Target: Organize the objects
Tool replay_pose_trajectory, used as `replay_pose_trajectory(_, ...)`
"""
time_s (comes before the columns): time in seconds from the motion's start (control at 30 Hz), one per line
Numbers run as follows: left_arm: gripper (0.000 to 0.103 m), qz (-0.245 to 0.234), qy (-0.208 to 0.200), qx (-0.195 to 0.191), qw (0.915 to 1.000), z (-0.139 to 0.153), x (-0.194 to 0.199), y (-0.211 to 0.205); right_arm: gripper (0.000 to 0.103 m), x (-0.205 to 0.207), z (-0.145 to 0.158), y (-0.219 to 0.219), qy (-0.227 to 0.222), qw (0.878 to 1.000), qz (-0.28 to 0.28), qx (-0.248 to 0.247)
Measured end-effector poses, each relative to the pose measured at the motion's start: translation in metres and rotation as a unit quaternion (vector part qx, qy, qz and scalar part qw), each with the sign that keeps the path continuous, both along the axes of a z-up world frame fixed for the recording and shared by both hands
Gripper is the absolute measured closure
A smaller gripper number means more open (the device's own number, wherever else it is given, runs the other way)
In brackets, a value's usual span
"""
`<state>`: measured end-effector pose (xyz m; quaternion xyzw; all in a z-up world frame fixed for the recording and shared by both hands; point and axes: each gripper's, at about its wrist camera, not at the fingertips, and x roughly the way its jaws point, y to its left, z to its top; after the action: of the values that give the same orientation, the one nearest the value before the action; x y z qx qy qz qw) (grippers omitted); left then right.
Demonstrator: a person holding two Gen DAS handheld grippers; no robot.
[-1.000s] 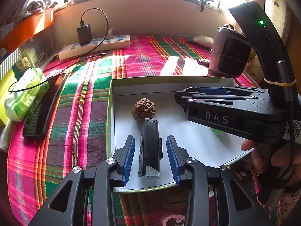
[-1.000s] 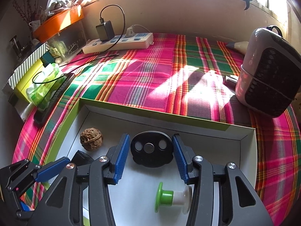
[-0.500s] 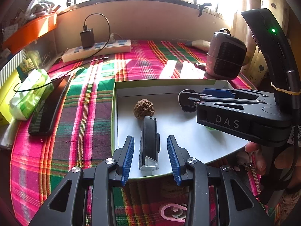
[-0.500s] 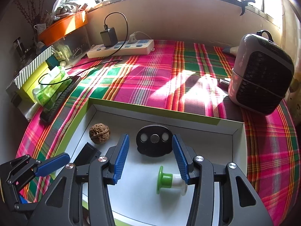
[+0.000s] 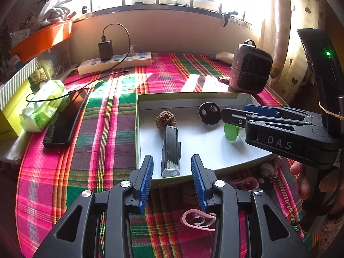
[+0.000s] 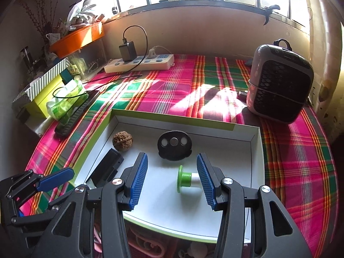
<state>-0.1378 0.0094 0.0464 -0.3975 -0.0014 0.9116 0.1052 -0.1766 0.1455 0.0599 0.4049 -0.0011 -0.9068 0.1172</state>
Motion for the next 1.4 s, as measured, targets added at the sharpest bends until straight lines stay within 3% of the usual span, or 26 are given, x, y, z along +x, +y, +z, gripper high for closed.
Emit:
replay_pose_trajectory(0.27,0.069,-0.005,0.007,0.015,0.9998,0.005,0.019,-0.006,0.054,0.032,0.011,0.013,0.026,1.000,-0.008,-0.014)
replay_pose_trajectory(0.67,0.068,-0.017,-0.013,0.023,0.9995,-0.009,0.041,-0.005,0.054,0.069,0.003,0.031,0.037,0.999,-0.025,-0.005)
replay_pose_trajectory(1.4,0.068,0.007,-0.062,0.030,0.9976,-0.027,0.038,0.012,0.054,0.090,-0.024,0.066,0.012,0.997,-0.078,-0.025)
